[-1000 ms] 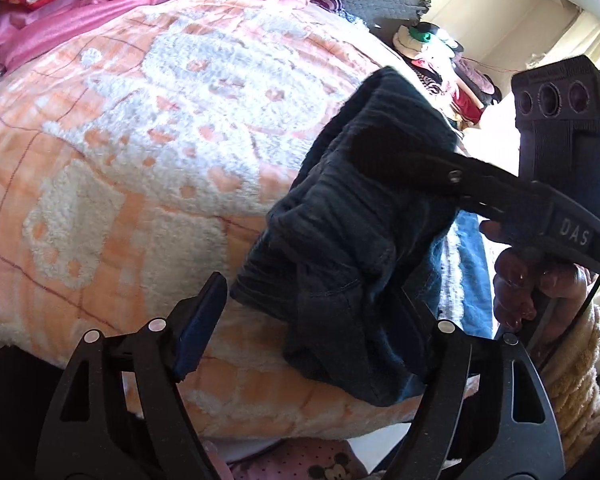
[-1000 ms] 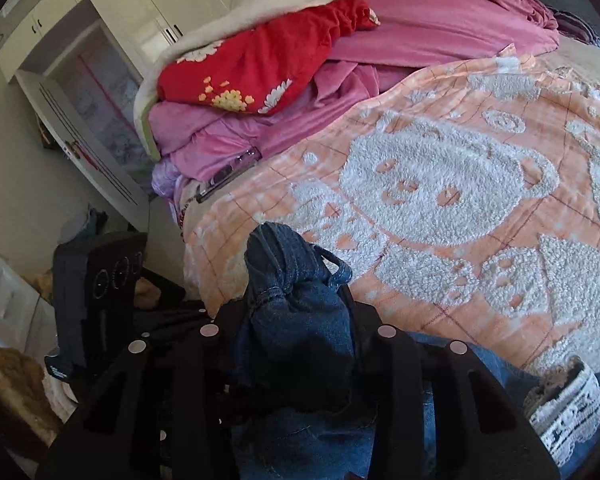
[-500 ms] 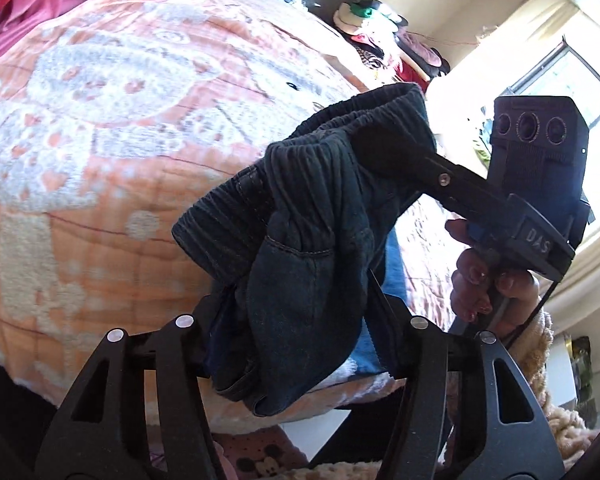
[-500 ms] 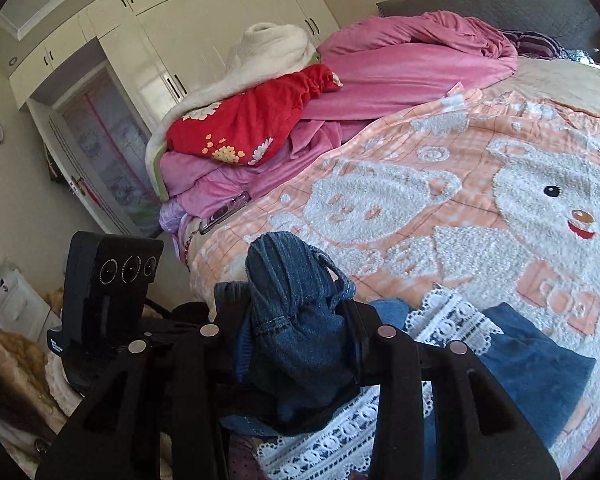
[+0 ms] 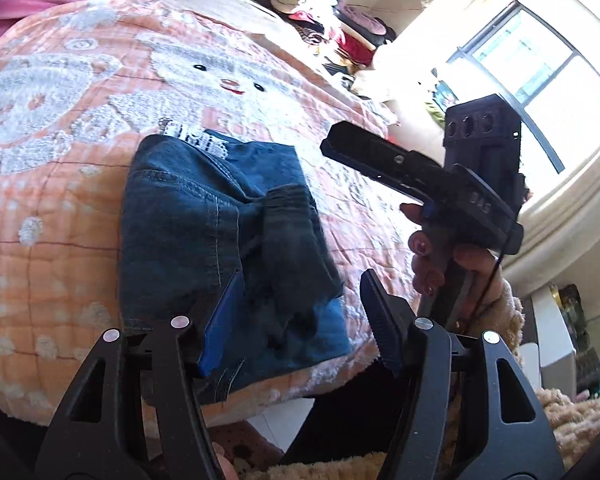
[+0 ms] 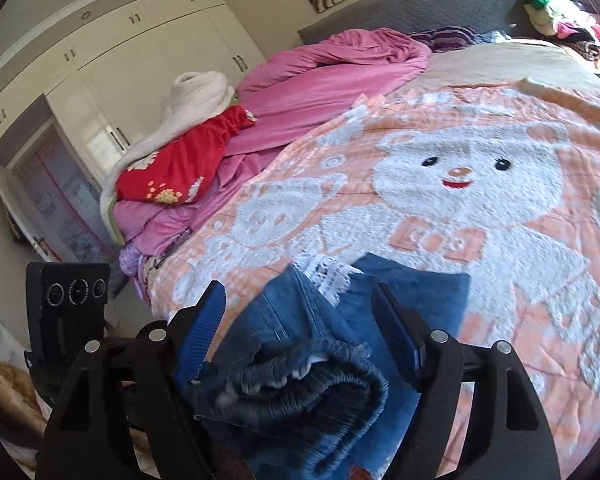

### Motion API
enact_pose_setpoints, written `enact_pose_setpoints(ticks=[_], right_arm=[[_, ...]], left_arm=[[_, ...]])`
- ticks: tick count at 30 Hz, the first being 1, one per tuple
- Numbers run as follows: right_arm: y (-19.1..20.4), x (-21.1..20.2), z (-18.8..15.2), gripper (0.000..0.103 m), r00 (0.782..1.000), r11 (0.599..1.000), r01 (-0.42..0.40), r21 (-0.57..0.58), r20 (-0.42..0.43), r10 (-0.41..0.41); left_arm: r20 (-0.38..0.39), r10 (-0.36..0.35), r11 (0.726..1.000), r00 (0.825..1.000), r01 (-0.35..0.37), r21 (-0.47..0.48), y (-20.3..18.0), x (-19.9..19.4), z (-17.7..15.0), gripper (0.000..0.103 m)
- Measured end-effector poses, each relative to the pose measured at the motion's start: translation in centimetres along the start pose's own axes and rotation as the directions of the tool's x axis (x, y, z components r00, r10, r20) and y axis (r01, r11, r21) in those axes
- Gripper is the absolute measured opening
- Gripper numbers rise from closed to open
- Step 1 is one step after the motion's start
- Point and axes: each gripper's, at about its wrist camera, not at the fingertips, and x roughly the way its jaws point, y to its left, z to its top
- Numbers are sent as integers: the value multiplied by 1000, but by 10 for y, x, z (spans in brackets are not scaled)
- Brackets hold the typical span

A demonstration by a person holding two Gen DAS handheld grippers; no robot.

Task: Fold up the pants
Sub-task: 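Fold the cuffs over toward the waistband with the left tool and release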

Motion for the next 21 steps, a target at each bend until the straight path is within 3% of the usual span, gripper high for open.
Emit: enact_pose_setpoints(ticks=[5, 8, 12, 13, 16, 18, 21], right_arm=[[1, -9, -23, 76, 993, 994, 111, 17, -30, -111], [17, -6, -33, 76, 988, 989, 147, -15, -47, -148], [37, 7, -48, 76, 968, 971, 218, -95, -102, -228], [39, 11, -53, 76, 959, 963, 242, -122, -121, -256], [34, 19, -70, 76, 903, 913, 358, -196, -174, -392], [22, 17, -77, 76, 902, 920, 367, -134, -191, -387], [14, 13, -83, 76, 898, 918, 384, -96, -192, -396]], left_arm=[[72, 107, 994, 992, -109, 30, -2, -19, 6, 56], [69, 267, 961, 961, -270, 52, 6, -9, 17, 58], [5, 358, 930, 934, -357, 91, 20, 21, 21, 59], [-8, 378, 920, 926, -375, 113, 21, 26, 18, 59], [-36, 436, 889, 899, -424, 170, 24, 41, 5, 59], [-43, 432, 892, 901, -421, 163, 29, 43, 3, 59], [-55, 392, 916, 918, -384, 118, 33, 39, 6, 59]])
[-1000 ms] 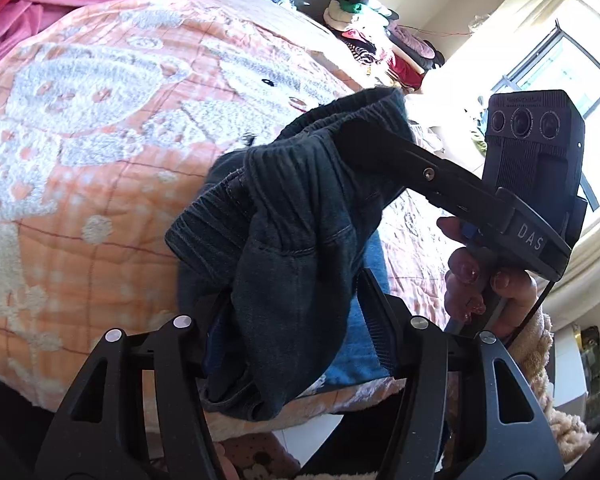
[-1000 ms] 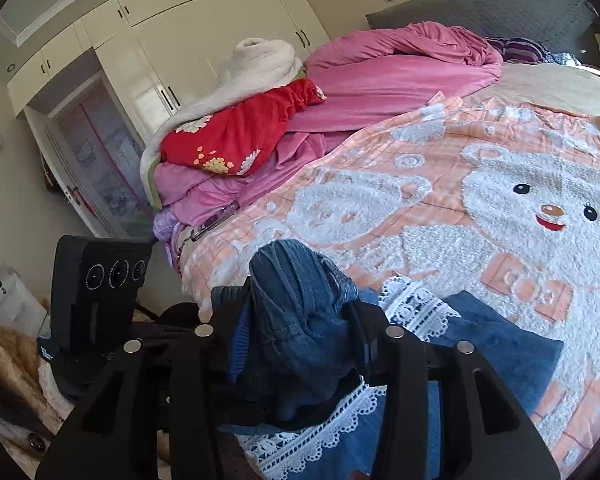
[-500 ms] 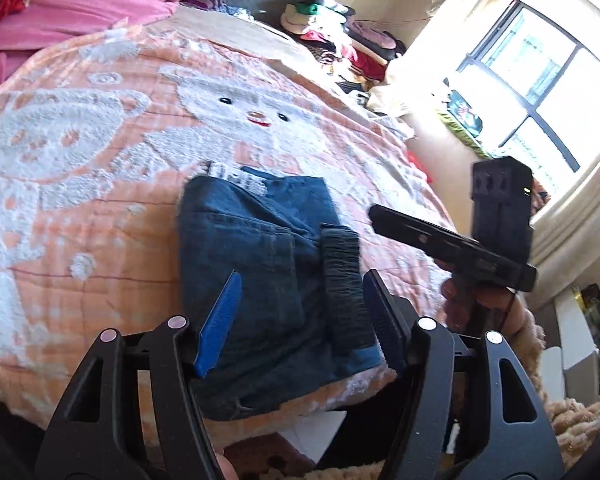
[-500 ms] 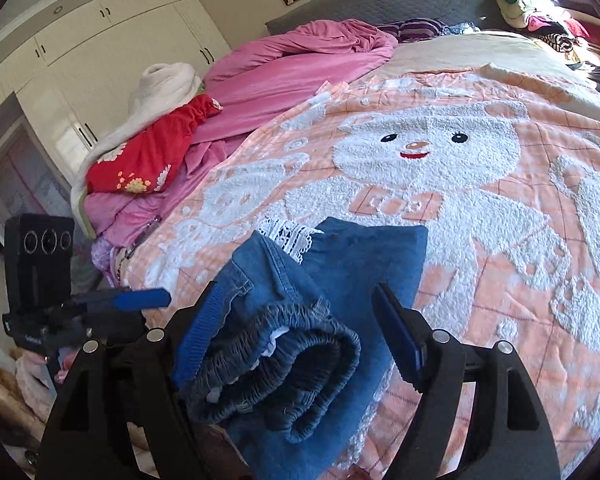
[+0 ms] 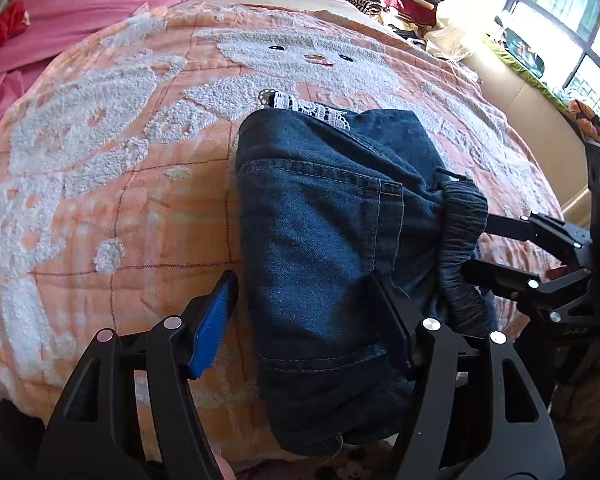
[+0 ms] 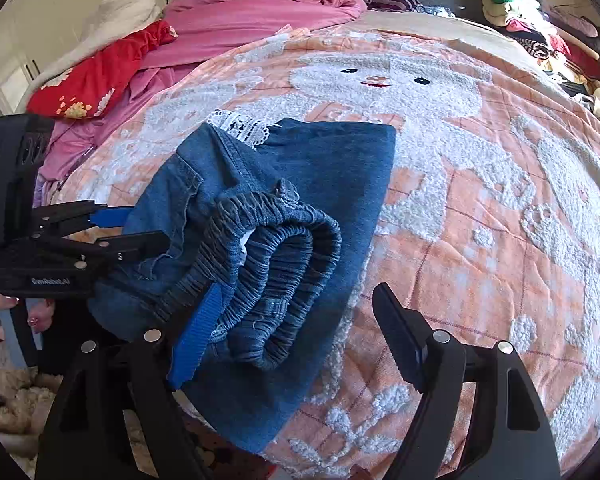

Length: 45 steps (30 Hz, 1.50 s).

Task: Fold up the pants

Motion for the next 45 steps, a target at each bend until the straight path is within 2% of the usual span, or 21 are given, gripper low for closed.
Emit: enact_pose_setpoints(ticks=[7, 11, 18, 22, 28, 30, 31, 32, 33, 35, 37, 40, 42, 44, 45], right_arm=[[3, -34, 0, 78, 995, 999, -9, 50, 101, 4], [13, -51, -2, 78, 990, 999, -21, 32, 140, 17], [46, -70, -4, 78, 984, 996, 0, -91, 179, 16], [72, -64, -11, 78, 987, 975, 63, -211, 161, -29], [101, -49, -21, 77, 992, 946, 47, -321, 124, -7], [111, -43, -23, 76, 993, 930, 51, -365, 116, -9], [114, -40, -23, 75, 994, 923, 45, -382, 111, -2], [118, -38, -23, 70, 994, 917, 35, -398, 105, 8], [121, -35, -23, 67, 995, 911, 28, -412, 99, 14], [128, -28, -23, 64, 996, 896, 25, -444, 85, 14], [134, -21, -21, 64, 997, 880, 20, -474, 75, 17], [138, -8, -18, 55, 998, 864, 12, -503, 55, 18], [140, 2, -16, 47, 999, 851, 10, -525, 41, 14], [137, 11, -14, 21, 1000, 852, -15, -523, 15, 27], [135, 13, -12, 16, 999, 861, -40, -508, -3, 45]], left_arm=[[43, -3, 1000, 999, 3, 6, -2, -22, 10, 65], [54, -8, 1000, 999, 8, 3, -3, -26, 13, 66], [67, -2, 1000, 998, 2, 0, -1, -32, 17, 70], [65, 13, 1000, 998, -14, 4, 1, -32, 18, 72], [27, 40, 999, 999, -40, 7, 10, -27, 21, 72], [20, 32, 999, 999, -32, 5, 12, -25, 22, 64], [14, 17, 1000, 1000, -18, 5, 13, -25, 22, 51], [9, 4, 1000, 1000, -4, 3, 13, -25, 23, 46], [5, -9, 1000, 1000, 9, 3, 13, -24, 23, 46], [2, -41, 999, 999, 41, 4, 12, -22, 24, 36], [-4, -64, 998, 998, 64, 9, 10, -19, 24, 36], [-25, -57, 998, 998, 58, 27, 7, -8, 26, 36], [-47, -47, 998, 998, 48, 29, 7, 3, 27, 36], [-63, -30, 999, 998, 32, 32, 8, 13, 30, 36], [-68, -26, 999, 997, 28, 30, 9, 17, 31, 36]])
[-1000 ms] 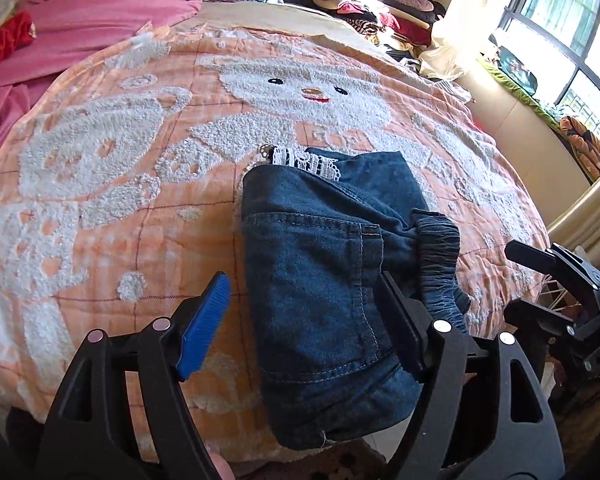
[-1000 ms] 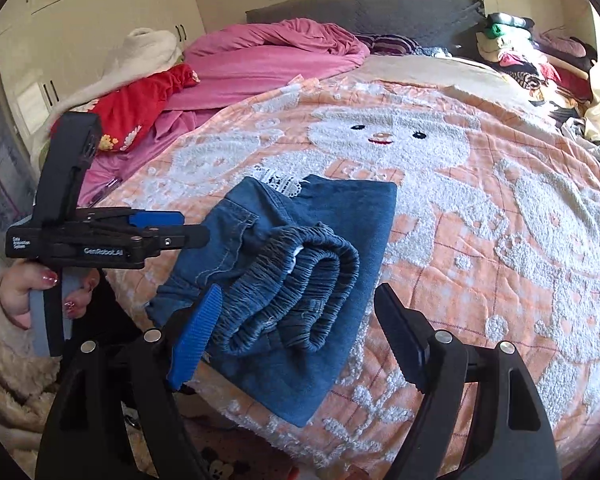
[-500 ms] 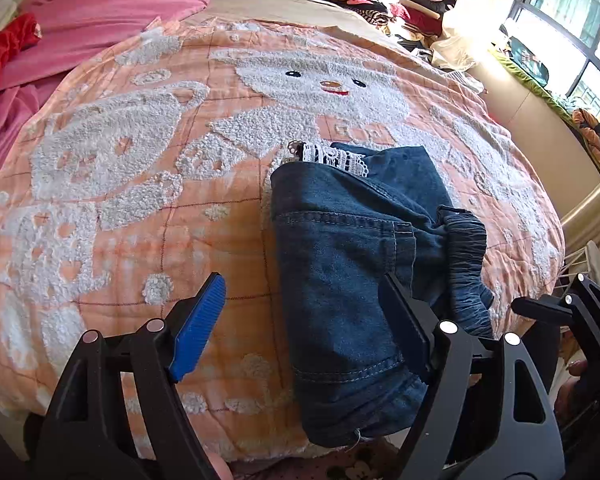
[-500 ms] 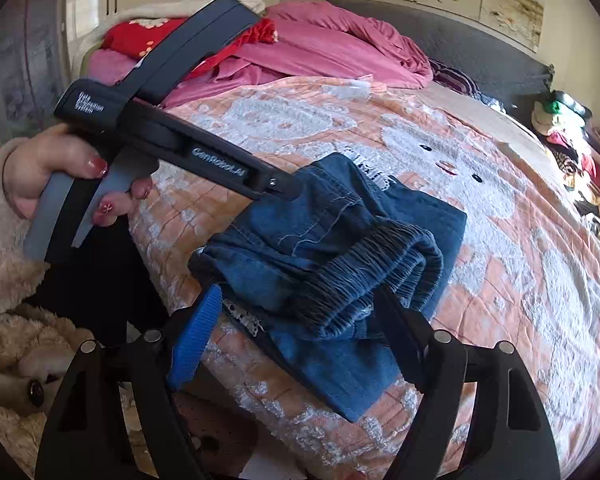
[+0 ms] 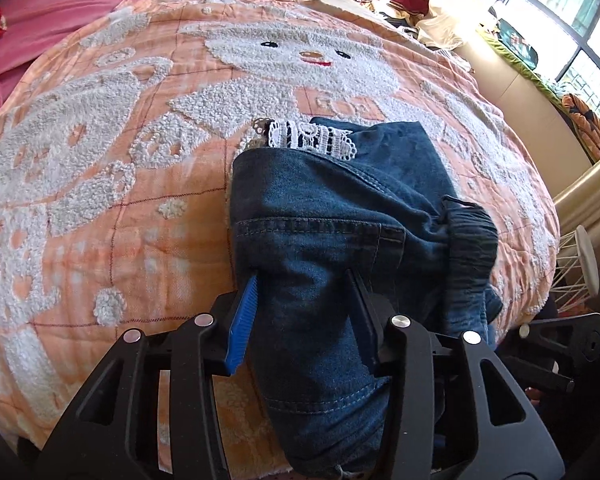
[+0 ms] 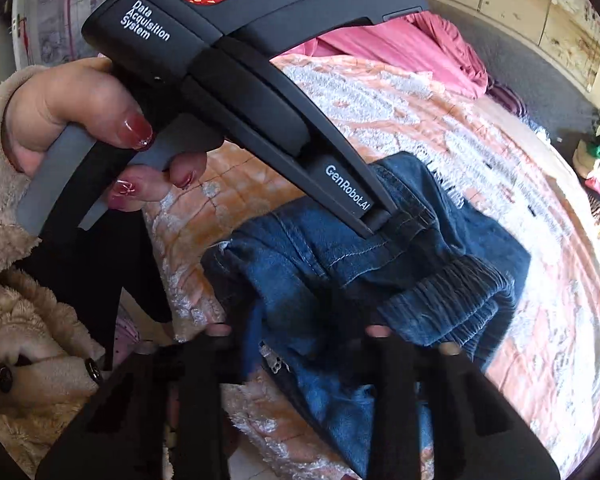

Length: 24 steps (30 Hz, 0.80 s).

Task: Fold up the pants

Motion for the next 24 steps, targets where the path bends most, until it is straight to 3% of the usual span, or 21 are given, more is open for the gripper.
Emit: enact_pose_setpoints(ticks=[5, 10, 11, 15, 20, 24], right_arm=[[5, -17, -9, 14, 996, 996, -88, -6, 15, 88], [12, -2, -23, 17, 995, 996, -94, 6, -36, 94], [13, -2, -23, 18, 995, 996, -93, 12, -32, 93], [13, -9, -20, 43, 991, 987, -136, 81, -10, 137], [4, -35, -18, 53, 985, 967, -166, 191, 74, 154], [-6, -56, -17, 61, 988, 960, -124, 251, 125, 95]], left_arm=[[-3, -10, 1000, 1000, 10, -7, 4, 4, 5, 37], [6, -17, 1000, 1000, 17, -25, 6, 6, 4, 38], [9, -16, 999, 1000, 16, -28, 6, 5, 4, 38], [18, -3, 1000, 1000, 4, -26, 3, 1, 3, 40], [42, -2, 1000, 999, 3, -25, 0, -10, 0, 41], [60, -11, 1000, 998, 12, -25, -3, -18, -3, 42]])
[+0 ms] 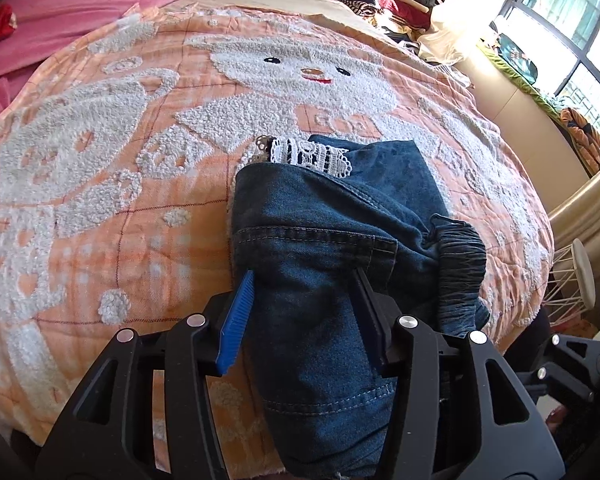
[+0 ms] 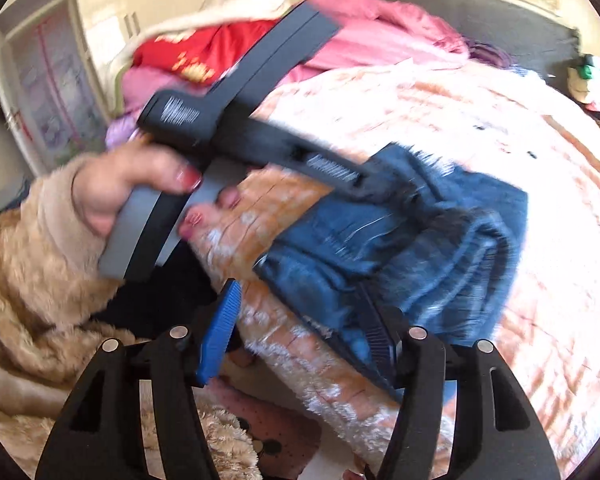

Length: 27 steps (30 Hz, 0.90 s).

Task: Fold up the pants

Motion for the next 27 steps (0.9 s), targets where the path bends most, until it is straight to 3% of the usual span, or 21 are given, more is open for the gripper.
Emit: enact_pose_setpoints(ticks=[3, 11, 14, 27], right_arm=[[-10, -13, 4, 72, 998, 998, 39, 45, 40, -41], [-43, -32, 6, 77, 984, 975, 137, 175, 86, -153], [-53, -39, 8, 86, 975, 962, 178, 206, 94, -201], [-85, -44, 0, 91, 949, 908, 268, 323, 73, -306]], left_arm=[[16, -6, 1000, 1000, 6, -3, -1, -7, -2, 44], [52, -17, 1000, 999, 17, -10, -3, -27, -7, 51], [63, -10, 1000, 998, 11, -13, -2, -33, -10, 55], [97, 48, 998, 994, -45, -33, 6, -45, -15, 73]])
